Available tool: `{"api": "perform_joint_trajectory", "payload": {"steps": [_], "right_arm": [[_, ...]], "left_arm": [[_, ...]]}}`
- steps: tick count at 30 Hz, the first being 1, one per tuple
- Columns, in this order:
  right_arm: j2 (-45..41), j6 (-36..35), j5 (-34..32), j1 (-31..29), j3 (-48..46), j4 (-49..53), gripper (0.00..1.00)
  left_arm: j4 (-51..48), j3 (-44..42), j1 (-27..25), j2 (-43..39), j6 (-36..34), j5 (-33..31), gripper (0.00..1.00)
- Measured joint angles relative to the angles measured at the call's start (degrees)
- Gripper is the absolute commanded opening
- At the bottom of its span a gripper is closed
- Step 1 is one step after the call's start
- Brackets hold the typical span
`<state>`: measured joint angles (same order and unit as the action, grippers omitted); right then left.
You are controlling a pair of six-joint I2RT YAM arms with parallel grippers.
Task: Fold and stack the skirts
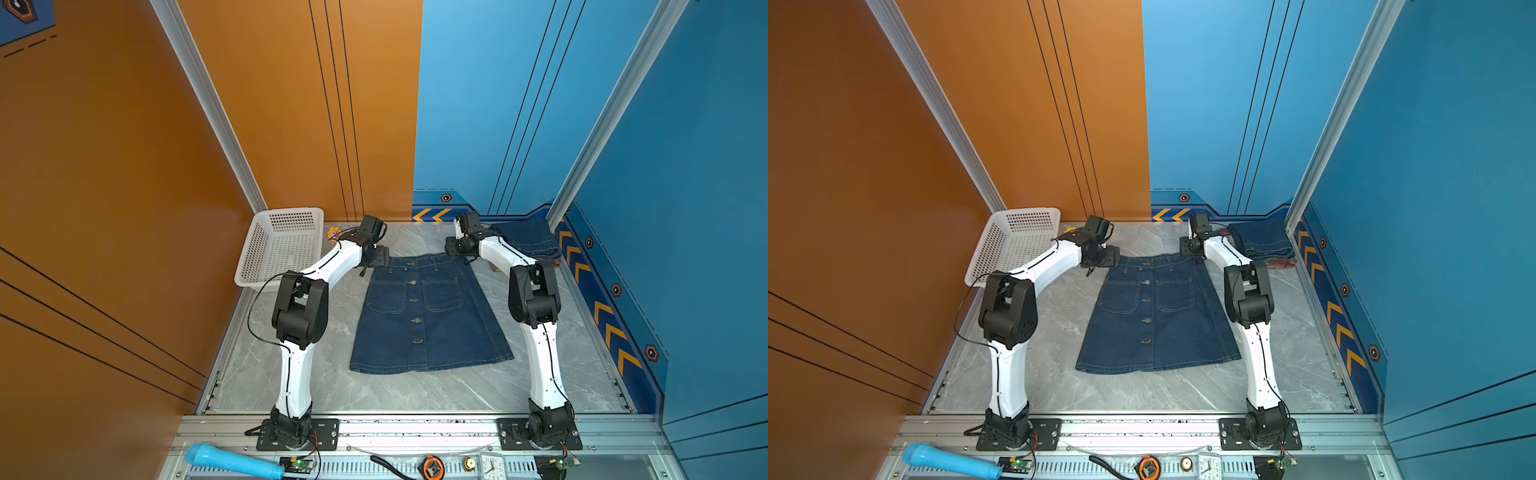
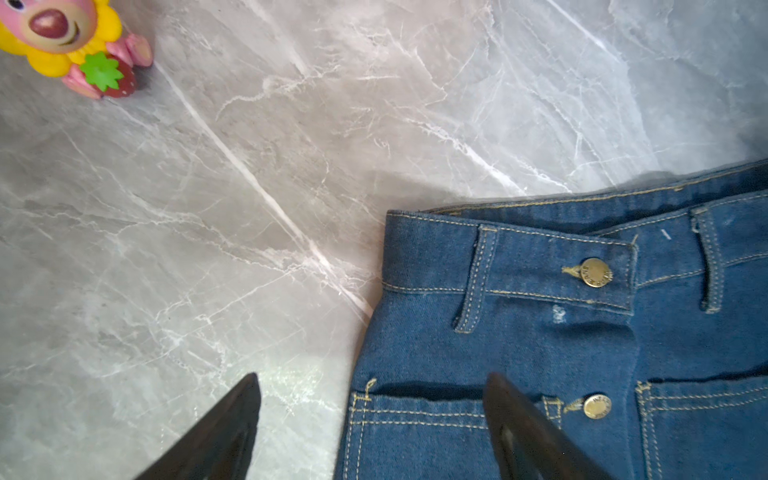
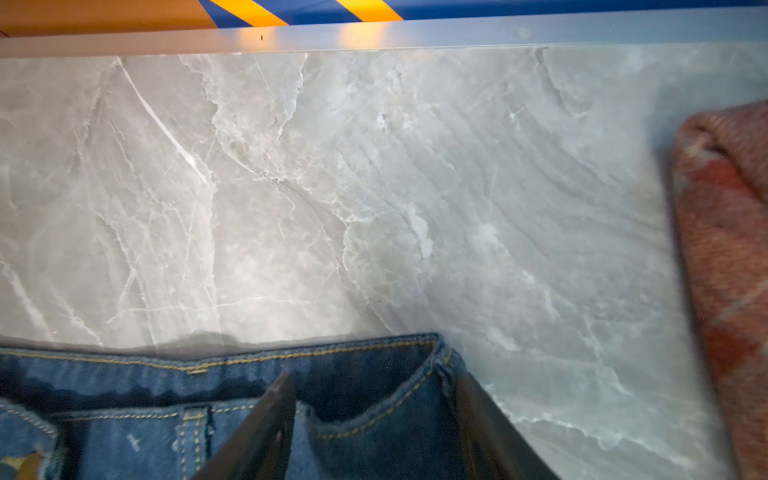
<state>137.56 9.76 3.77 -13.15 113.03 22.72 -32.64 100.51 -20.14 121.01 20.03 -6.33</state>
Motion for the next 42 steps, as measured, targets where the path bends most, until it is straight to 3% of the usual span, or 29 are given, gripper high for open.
{"api": "perform_joint_trajectory", "payload": {"steps": [6, 7, 16, 27, 28, 31, 33, 38, 42], "right_arm": [[0.9, -1.2, 0.5, -0.1, 1.3, 1.8, 0.02], [0.9, -1.5, 0.7, -0.2, 1.3, 1.8, 0.0], [-2.8, -2.3, 8.4, 0.2, 0.3, 2.4, 0.0], [-17.0, 0.0, 17.6, 3.7, -12.5, -1.2, 0.0], [-16.9, 0.8, 17.7, 4.5, -13.0, -1.5, 0.05], [-15.5, 2.6, 16.5, 6.6, -13.2, -1.7, 0.54], [-14.7, 3.1, 14.1, 7.6, -13.2, -1.5, 0.69], [-14.4, 2.7, 6.3, 6.0, -13.0, 0.7, 0.74], [-14.2, 1.3, 1.4, 2.8, -12.6, 2.9, 0.68]], "left_arm": [[-0.9, 2.5, 0.4, 1.4, 0.0, 1.0, 0.85], [-1.0, 3.0, 0.5, 1.7, 0.0, 1.0, 0.85], [-1.9, 6.0, 1.7, 2.7, -0.3, 2.4, 0.85], [-2.0, 7.0, 3.3, 4.6, -0.7, 3.6, 0.85], [-2.0, 7.0, 3.3, 4.9, -0.7, 3.6, 0.85], [-2.1, 7.0, 3.3, 4.9, -0.7, 3.8, 0.85], [-2.1, 7.0, 3.3, 4.9, -0.7, 3.9, 0.85], [-2.4, 7.0, 3.3, 4.9, -0.7, 4.1, 0.85], [-2.4, 7.0, 3.3, 4.9, -0.7, 4.3, 0.85]]}}
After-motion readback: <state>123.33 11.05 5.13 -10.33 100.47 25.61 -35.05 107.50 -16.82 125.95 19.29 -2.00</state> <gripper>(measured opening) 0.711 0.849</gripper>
